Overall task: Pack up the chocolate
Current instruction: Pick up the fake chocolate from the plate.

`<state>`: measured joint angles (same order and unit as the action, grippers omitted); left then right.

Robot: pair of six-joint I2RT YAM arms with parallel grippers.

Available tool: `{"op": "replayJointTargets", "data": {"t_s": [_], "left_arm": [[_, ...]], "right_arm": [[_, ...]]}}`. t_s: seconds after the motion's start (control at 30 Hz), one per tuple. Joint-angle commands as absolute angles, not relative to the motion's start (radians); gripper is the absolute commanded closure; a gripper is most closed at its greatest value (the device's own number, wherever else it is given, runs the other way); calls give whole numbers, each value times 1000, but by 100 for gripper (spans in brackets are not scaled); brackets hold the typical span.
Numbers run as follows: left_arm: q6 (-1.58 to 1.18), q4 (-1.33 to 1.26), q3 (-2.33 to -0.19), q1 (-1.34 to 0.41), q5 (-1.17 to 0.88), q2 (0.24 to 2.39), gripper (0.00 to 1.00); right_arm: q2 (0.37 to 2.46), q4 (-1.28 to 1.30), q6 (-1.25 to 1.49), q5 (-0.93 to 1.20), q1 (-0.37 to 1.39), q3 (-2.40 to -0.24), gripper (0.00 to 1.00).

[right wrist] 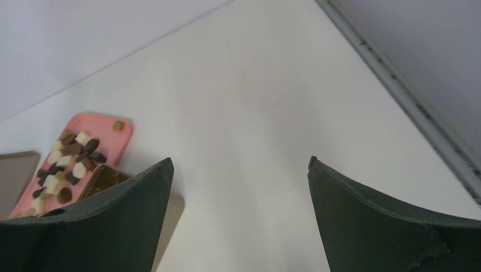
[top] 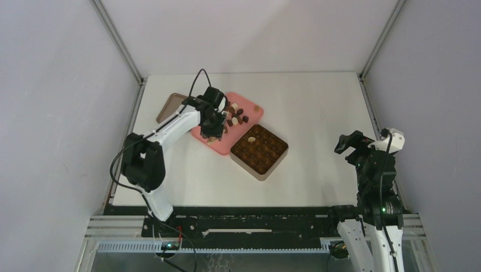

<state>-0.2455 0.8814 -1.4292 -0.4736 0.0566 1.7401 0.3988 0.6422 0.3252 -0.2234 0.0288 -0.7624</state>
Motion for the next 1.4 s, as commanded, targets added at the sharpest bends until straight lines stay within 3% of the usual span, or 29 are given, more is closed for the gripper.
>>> {"op": "replayJointTargets", "data": {"t_s": [0.0,0.77,1.0,1.37], "left_arm": [[-265,907,-1522,-444,8,1807,54],[-285,958,-1744,-410,-50,2066,53],[-284,972,-1775,-408,-46,2105,63],[-275,979,-1735,-407,-42,2044,89]], "right_arm": [[329,643,256,-390,69,-754,4],[228,604,233,-430,97,-695,3],[228,600,230,-428,97,-692,3],[226,598,228,-428,97,-689,3]]}}
